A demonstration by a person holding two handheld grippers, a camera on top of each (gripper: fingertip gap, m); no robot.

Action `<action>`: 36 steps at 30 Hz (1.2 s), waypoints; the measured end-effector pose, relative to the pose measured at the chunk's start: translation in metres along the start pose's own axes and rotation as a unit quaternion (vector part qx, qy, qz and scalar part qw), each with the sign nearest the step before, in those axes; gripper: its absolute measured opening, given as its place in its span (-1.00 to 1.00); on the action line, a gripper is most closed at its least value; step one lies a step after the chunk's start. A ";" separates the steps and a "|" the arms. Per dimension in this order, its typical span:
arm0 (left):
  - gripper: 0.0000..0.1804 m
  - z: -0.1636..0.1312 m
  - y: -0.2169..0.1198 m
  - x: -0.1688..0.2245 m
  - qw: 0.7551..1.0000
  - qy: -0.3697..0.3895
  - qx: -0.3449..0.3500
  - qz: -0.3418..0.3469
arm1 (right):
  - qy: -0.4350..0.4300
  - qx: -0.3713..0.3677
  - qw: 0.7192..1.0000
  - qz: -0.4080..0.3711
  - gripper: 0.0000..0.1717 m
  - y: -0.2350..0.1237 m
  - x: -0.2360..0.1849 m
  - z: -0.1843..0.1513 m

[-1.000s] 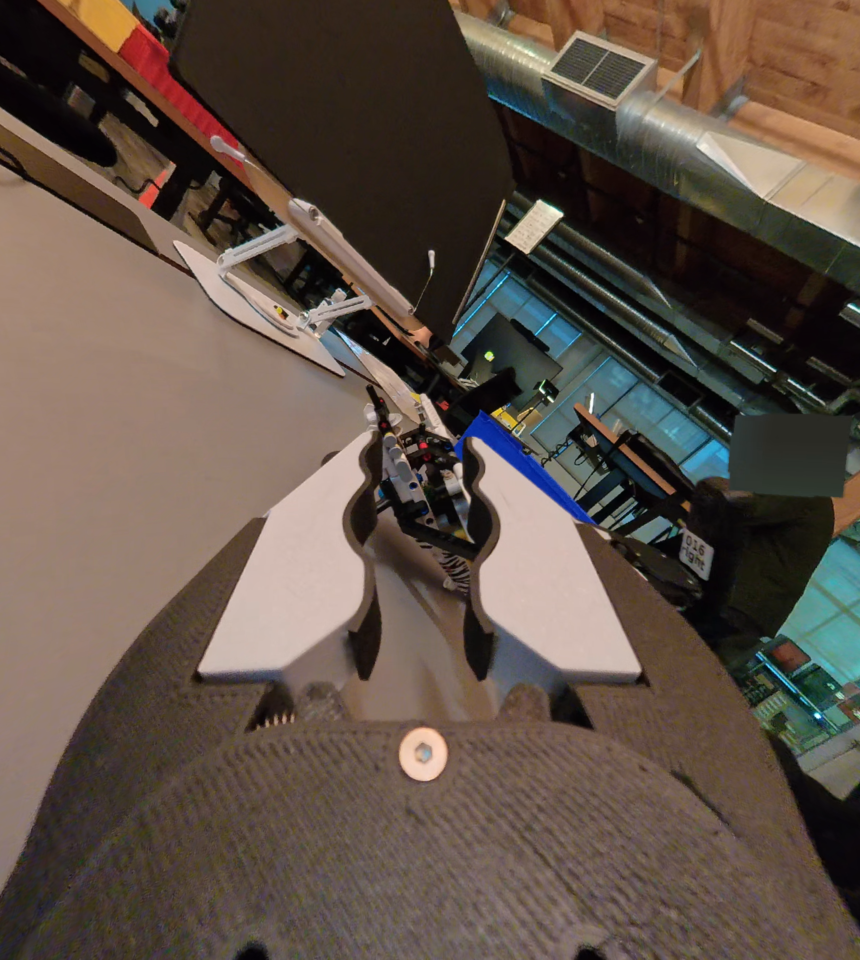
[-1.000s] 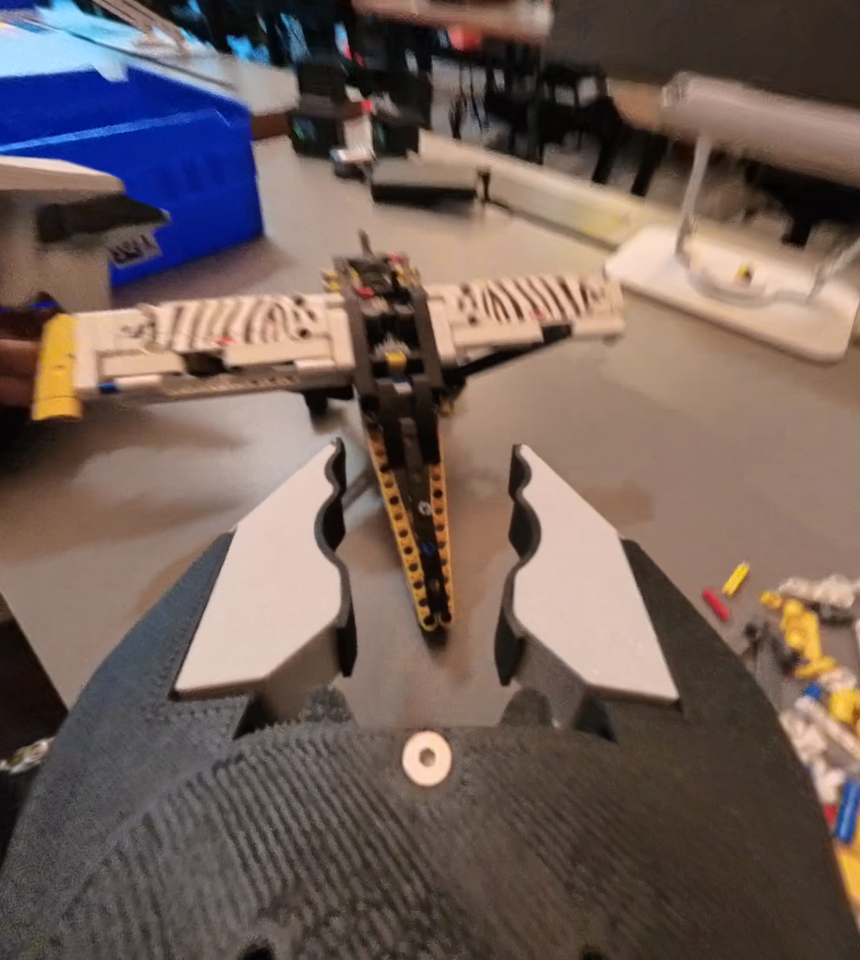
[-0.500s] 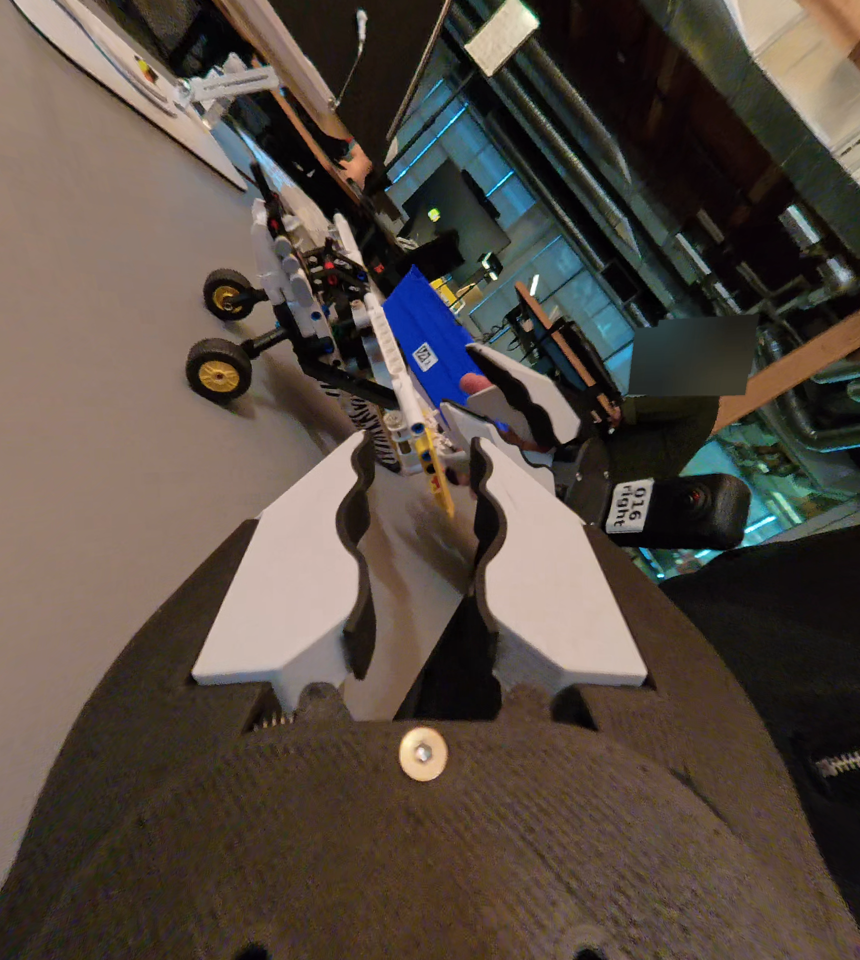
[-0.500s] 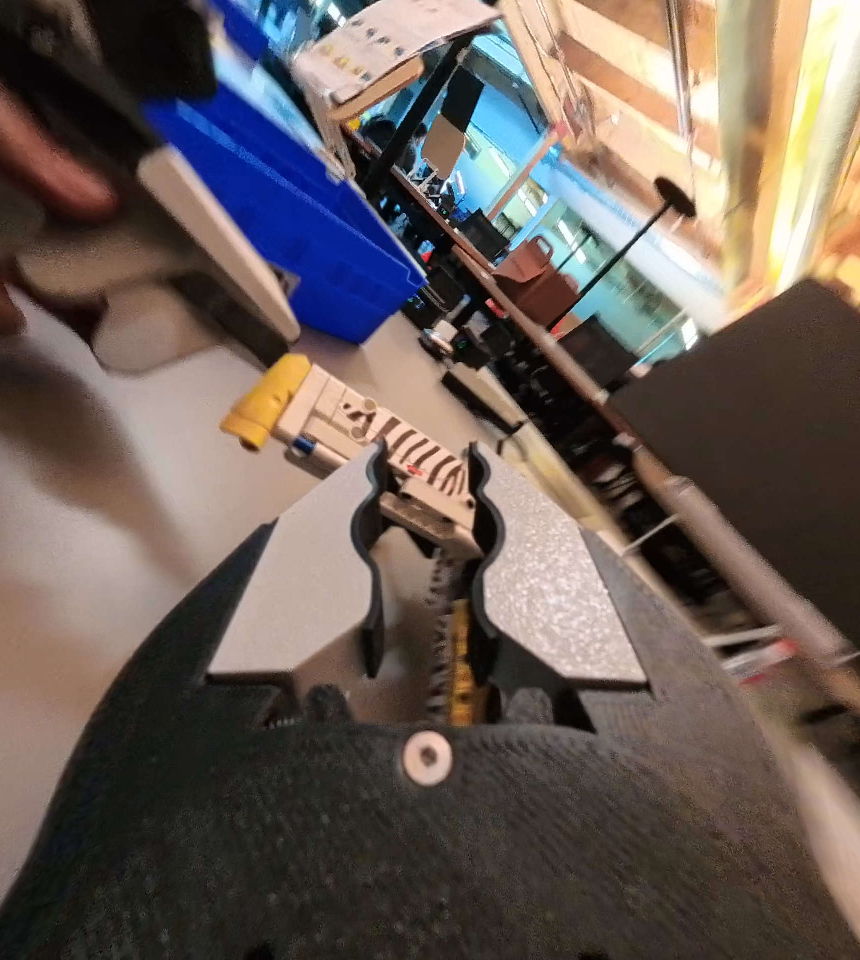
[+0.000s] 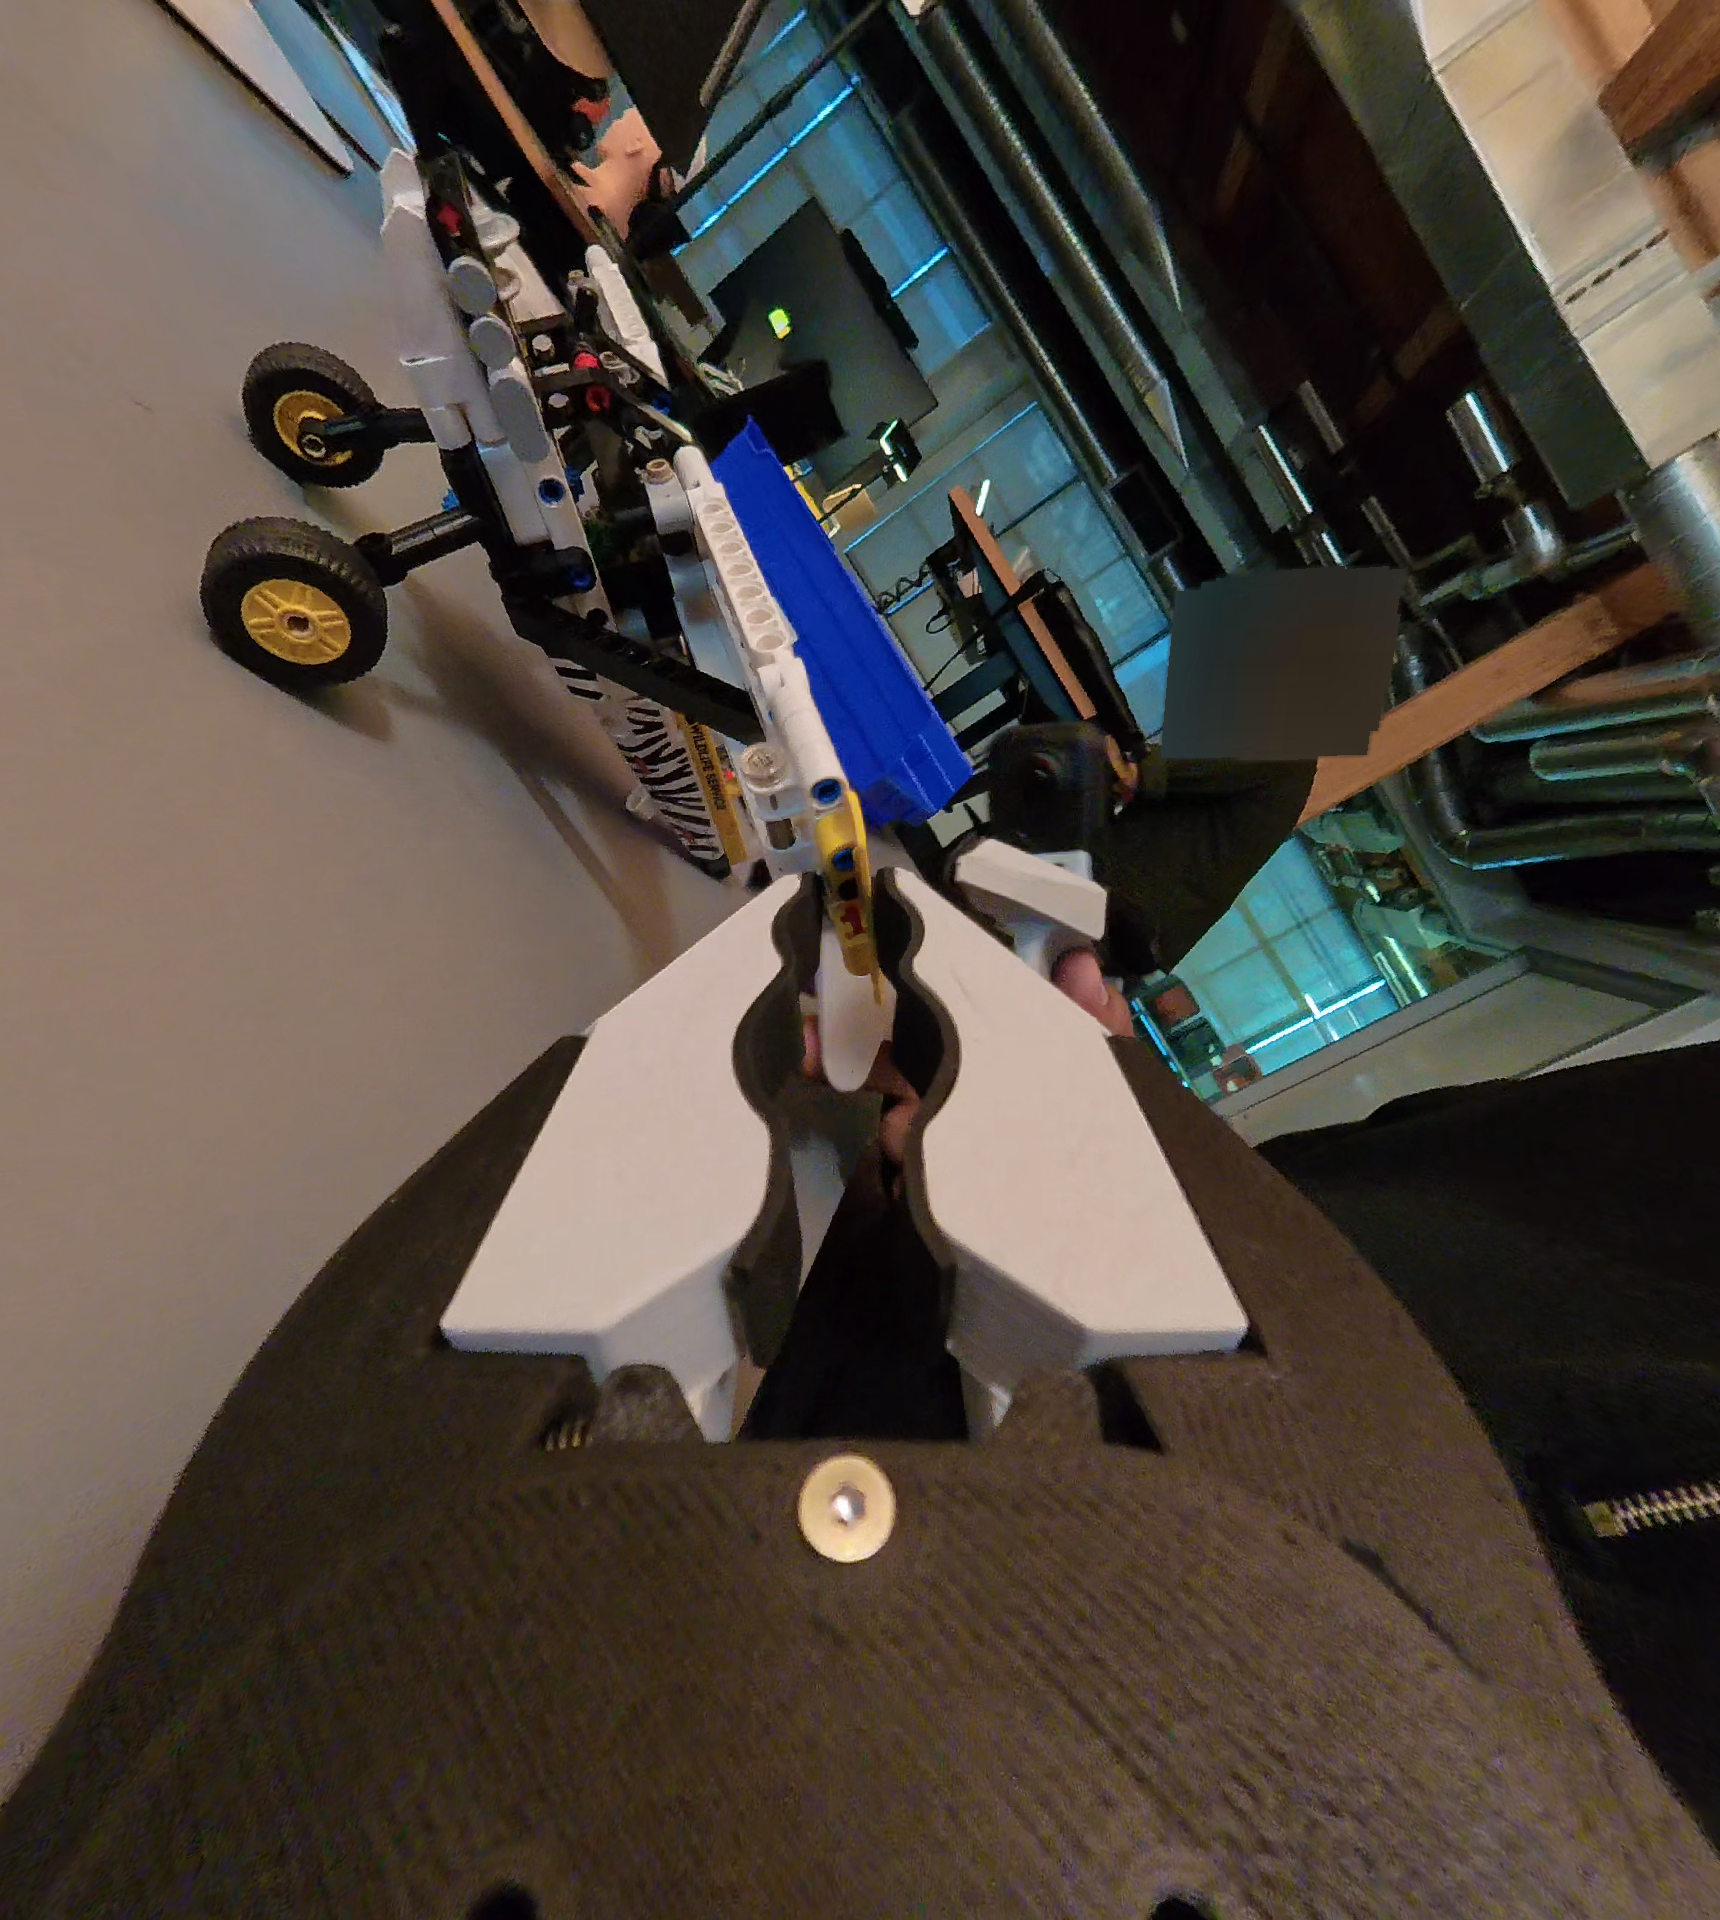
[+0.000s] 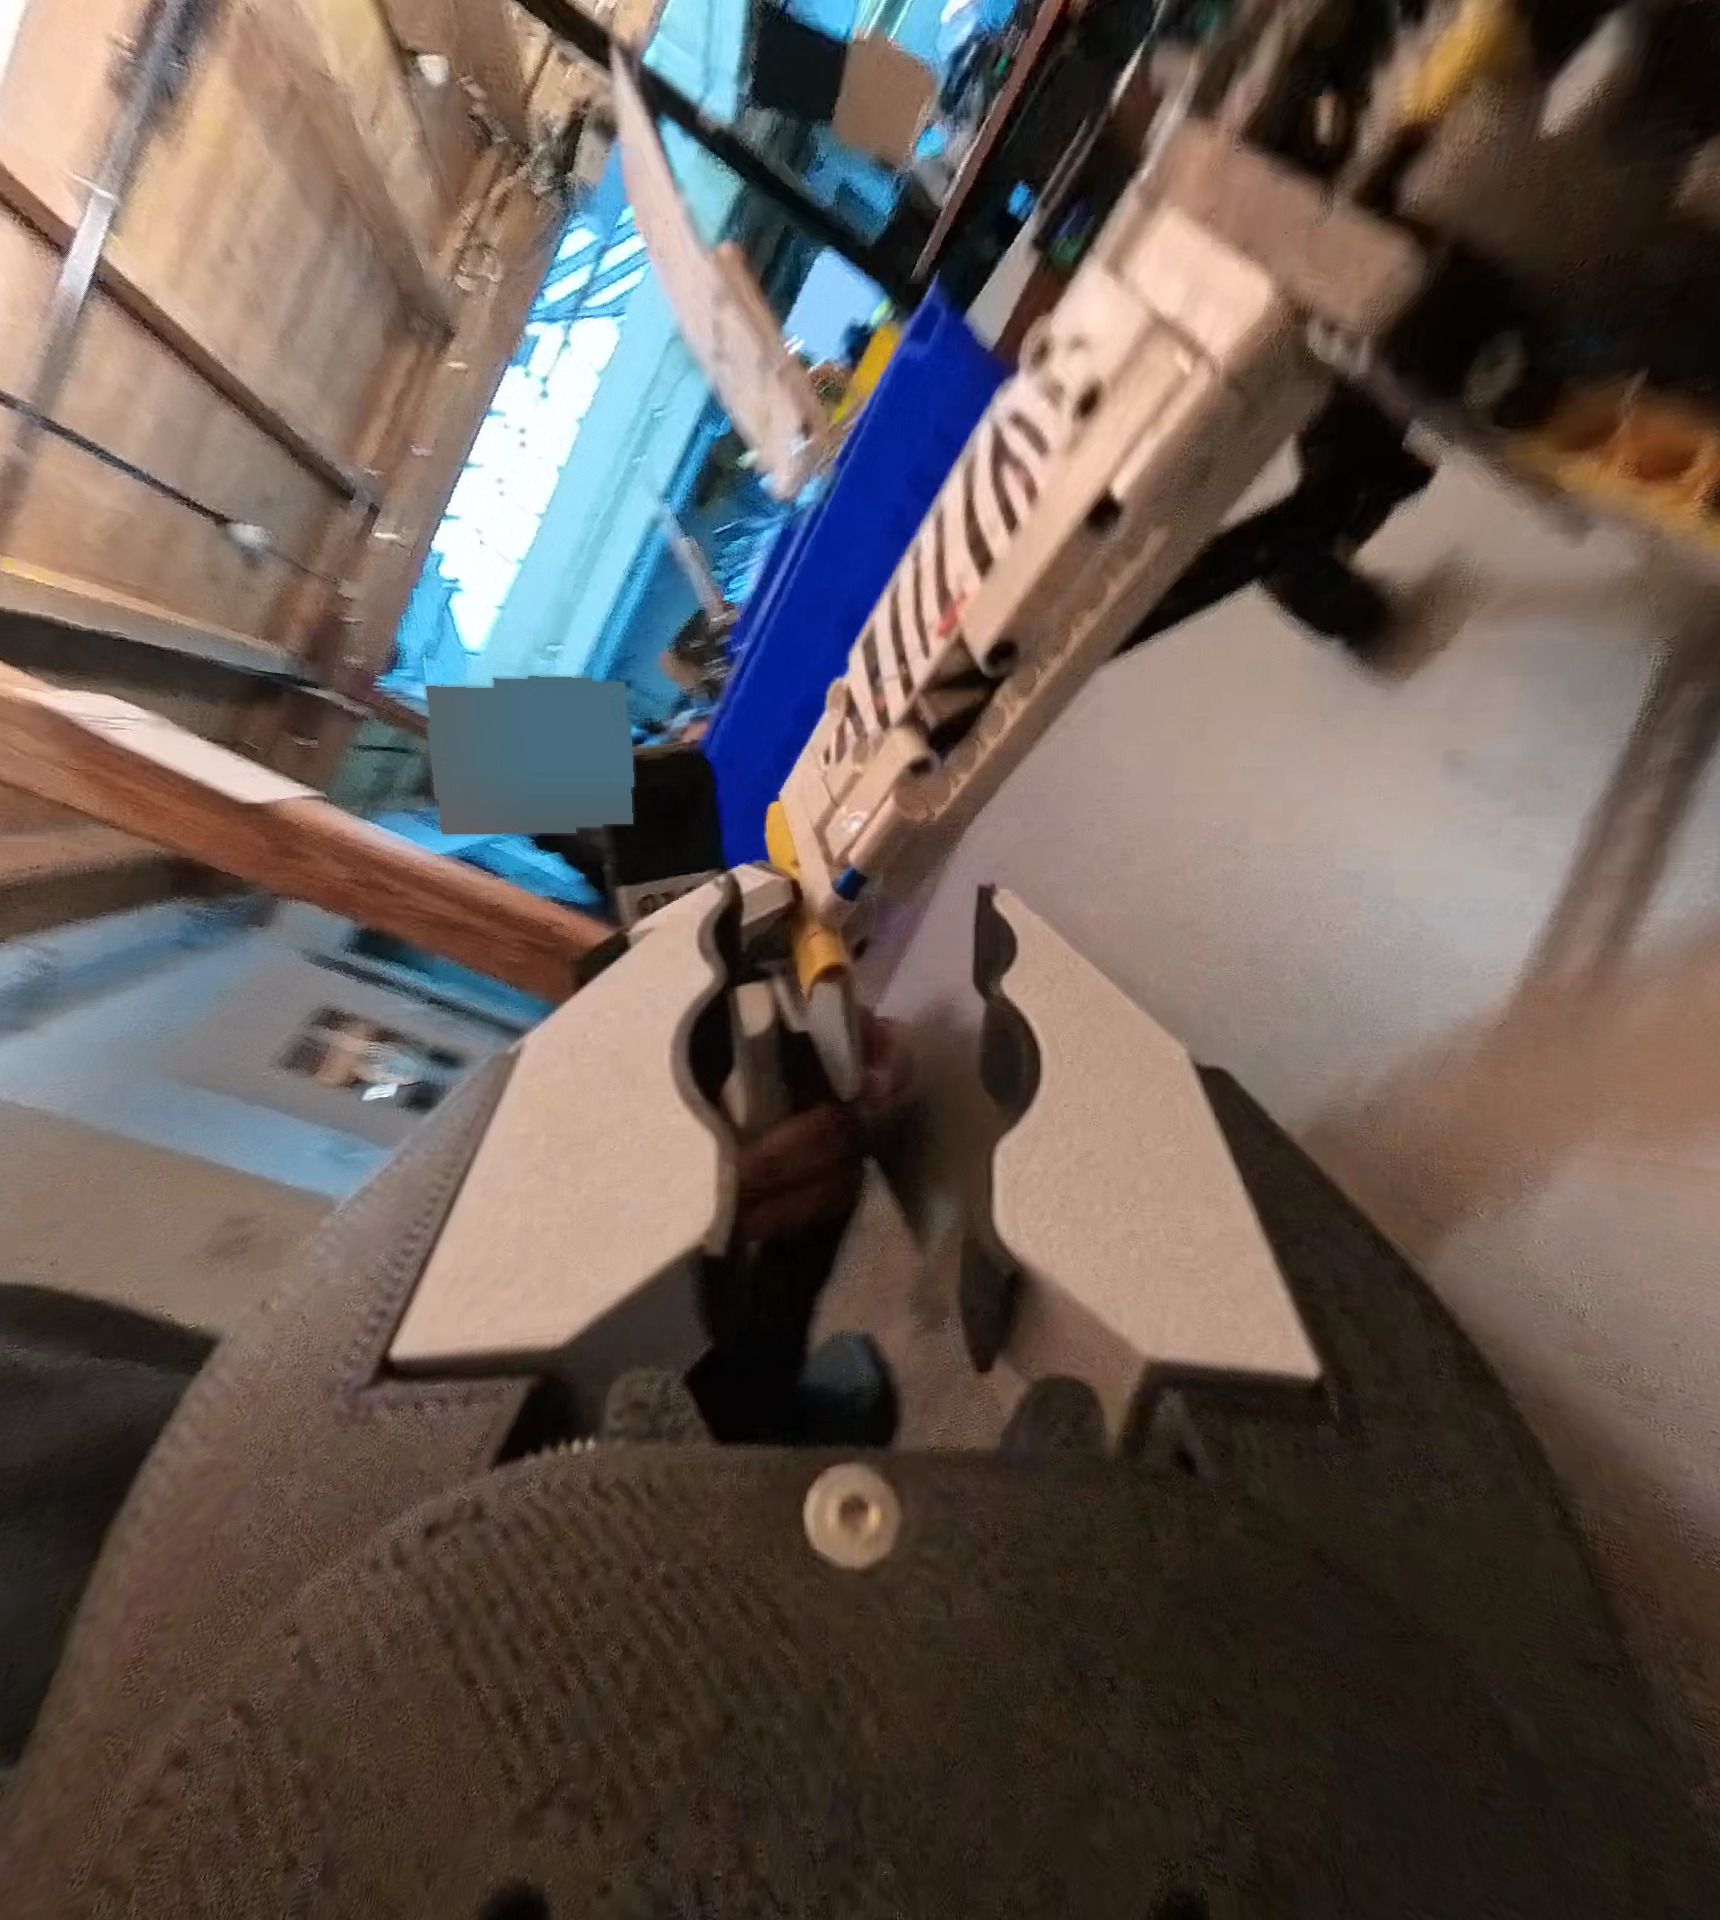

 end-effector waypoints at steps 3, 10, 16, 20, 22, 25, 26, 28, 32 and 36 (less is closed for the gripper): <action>-0.92 -0.003 0.001 0.001 1.000 0.010 -0.014 -0.001 | 0.121 0.005 0.989 0.082 -0.45 0.008 0.006 -0.004; -0.92 -0.010 0.007 0.007 0.999 0.003 -0.040 -0.028 | 0.150 0.039 0.979 0.133 -0.72 0.012 0.011 0.005; -0.92 0.000 0.002 0.008 0.999 -0.005 0.005 -0.043 | 0.101 0.057 0.987 0.113 -0.75 0.015 0.010 0.008; -0.94 0.004 -0.003 0.004 0.999 -0.019 0.022 -0.042 | 0.069 0.063 0.991 0.092 -0.75 0.018 0.010 0.008; -0.93 0.003 -0.002 0.003 0.999 -0.010 0.020 -0.024 | 0.054 0.067 0.993 0.080 -0.74 0.019 0.011 0.009; -0.94 0.004 -0.001 0.001 0.999 -0.017 0.022 -0.016 | 0.056 0.070 0.993 0.070 -0.69 0.021 0.013 0.009; -0.94 0.004 -0.001 0.001 1.000 -0.013 0.020 -0.012 | 0.067 0.073 0.992 0.074 -0.69 0.022 0.014 0.009; -0.94 0.002 0.000 0.000 1.000 -0.007 0.009 -0.006 | 0.088 0.081 0.989 0.090 -0.66 0.022 0.014 0.009; -0.95 0.001 0.002 0.002 1.000 -0.011 0.009 -0.011 | 0.107 0.077 0.986 0.104 -0.76 0.022 0.015 0.010; -0.94 0.000 0.004 0.002 1.000 -0.015 0.005 -0.008 | 0.112 0.077 0.985 0.111 -0.81 0.022 0.016 0.013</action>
Point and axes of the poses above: each gripper's, where its closed fingertips meet, y out along the fingers, z out of its top, x = y × z across the jaws, the point moved 5 cm from there along -y, back along the fingers, and after that the axes turned 7 degrees about z, right-handed, at the moved point
